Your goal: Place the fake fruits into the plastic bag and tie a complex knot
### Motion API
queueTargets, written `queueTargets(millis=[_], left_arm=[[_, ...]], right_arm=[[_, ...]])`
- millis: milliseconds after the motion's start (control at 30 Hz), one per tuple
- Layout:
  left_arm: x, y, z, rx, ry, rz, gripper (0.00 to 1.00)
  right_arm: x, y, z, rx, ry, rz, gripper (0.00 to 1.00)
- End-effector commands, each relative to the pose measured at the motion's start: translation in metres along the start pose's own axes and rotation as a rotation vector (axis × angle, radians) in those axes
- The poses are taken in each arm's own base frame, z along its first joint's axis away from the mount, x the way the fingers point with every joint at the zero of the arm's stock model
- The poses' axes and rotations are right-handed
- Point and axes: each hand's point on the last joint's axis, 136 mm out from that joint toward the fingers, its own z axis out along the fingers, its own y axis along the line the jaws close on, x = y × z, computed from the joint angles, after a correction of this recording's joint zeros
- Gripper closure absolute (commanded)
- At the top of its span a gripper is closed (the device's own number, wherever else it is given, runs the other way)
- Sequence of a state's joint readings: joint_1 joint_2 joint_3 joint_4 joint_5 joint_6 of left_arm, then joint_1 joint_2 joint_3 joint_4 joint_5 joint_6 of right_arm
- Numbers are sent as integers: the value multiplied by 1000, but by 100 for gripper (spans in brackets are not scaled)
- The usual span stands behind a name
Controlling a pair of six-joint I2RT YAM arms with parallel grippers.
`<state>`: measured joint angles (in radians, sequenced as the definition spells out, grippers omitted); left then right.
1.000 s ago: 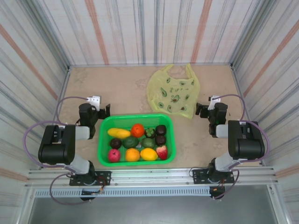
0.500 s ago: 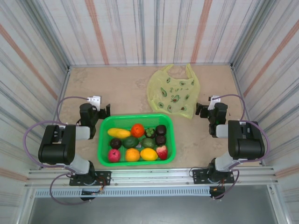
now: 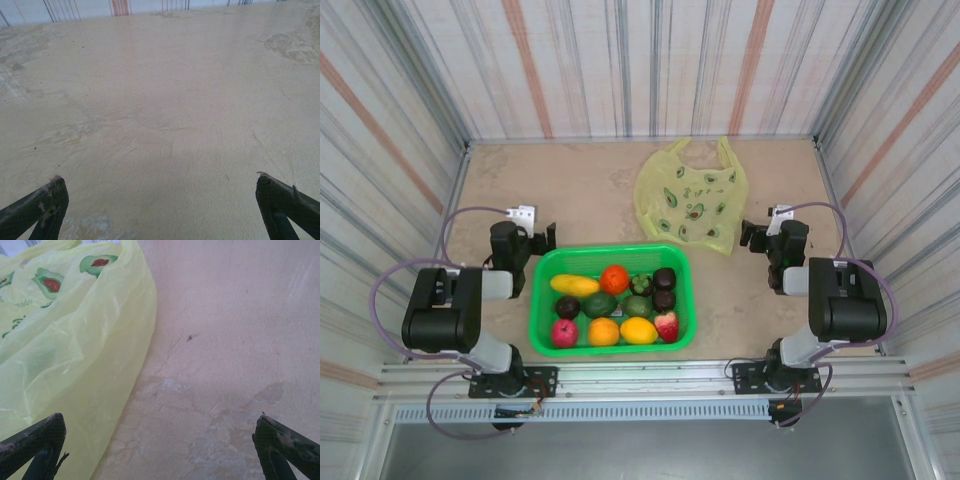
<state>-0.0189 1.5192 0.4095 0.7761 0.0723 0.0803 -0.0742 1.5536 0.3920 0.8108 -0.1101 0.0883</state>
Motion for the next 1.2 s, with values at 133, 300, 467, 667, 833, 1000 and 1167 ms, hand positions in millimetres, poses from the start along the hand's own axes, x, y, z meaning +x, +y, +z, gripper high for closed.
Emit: queueTargets(millis=[133,300,467,667,833,1000,1167], left_arm=[[-31,20,-16,-121,-6,-30,1],[-84,18,-38,-126,-118,-36,1],[-149,-18,-72,-55,-199,-163,1],[-197,-116,-153,229,-145,-185,1],[-188,-136,-223,287,66,-139,1],[-146,-105,-242,254,179,-345,1],[-90,-97,-250,280,392,-424,1]], right_arm=[[-42,3,-20,47,-36,-24,1],[-91,33,-45,8,-113,-36,1],[-160,91,-93,-103,-183,-52,1],[-189,172,-178,-268,-167,-62,1],[-166,182,-231,-340,124,-14,1],[-159,156,-249,-455,106,281,1],[-112,143,-231,-311,360,285,1]])
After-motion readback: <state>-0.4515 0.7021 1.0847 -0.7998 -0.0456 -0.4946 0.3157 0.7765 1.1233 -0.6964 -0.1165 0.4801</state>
